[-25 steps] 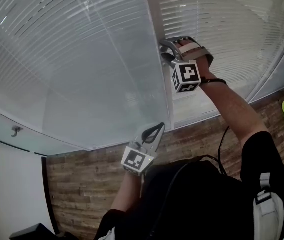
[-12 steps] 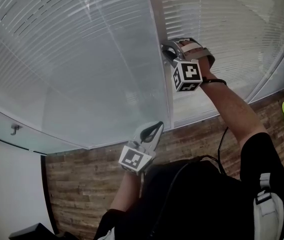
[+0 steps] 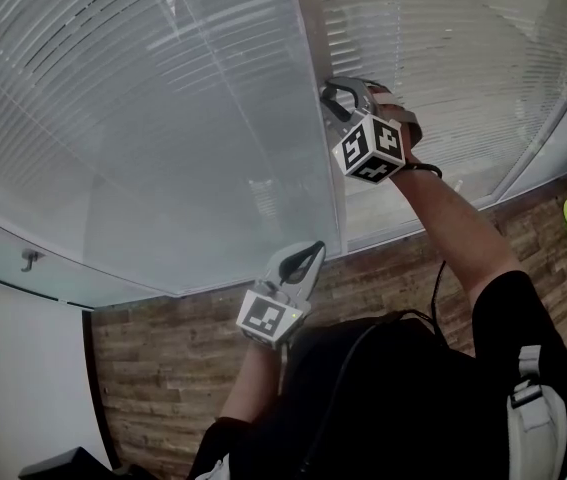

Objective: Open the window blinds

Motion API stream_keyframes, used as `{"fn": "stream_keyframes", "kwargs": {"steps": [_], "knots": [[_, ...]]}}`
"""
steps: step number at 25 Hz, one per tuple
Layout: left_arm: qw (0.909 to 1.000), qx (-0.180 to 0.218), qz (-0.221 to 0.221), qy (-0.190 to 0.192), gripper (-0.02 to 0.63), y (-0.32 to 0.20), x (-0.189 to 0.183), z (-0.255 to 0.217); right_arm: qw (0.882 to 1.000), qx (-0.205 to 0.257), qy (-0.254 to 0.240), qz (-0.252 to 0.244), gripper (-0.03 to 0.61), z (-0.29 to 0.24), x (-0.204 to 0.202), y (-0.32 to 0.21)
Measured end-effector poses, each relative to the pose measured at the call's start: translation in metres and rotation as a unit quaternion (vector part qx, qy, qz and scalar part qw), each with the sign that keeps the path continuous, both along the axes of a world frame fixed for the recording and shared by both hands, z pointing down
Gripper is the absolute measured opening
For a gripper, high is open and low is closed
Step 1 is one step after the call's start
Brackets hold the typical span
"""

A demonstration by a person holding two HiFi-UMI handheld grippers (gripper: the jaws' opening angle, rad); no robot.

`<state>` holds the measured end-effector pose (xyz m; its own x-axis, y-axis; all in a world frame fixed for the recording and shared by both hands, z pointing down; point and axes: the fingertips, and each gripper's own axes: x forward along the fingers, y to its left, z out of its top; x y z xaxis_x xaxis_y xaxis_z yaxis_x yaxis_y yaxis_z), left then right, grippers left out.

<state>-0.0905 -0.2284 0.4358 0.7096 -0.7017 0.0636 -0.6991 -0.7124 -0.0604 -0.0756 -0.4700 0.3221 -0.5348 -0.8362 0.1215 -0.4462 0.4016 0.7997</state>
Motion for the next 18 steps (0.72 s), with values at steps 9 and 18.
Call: {"fn": "stream_keyframes", "kwargs": {"steps": [9, 18], "knots": [[1.0, 0.001, 0.0, 0.0, 0.005, -0.0003, -0.0006, -0.0024, 0.987, -0.051, -0.154, 0.017, 0.133, -0.0062, 0.0058, -0.0011], [1.0, -0.002, -0.005, 0.0, 0.005, -0.0025, -0.0024, -0.0005, 0.956, -0.11, -0.272, 0.013, 0.135, -0.0053, 0.0091, -0.0047]]}}
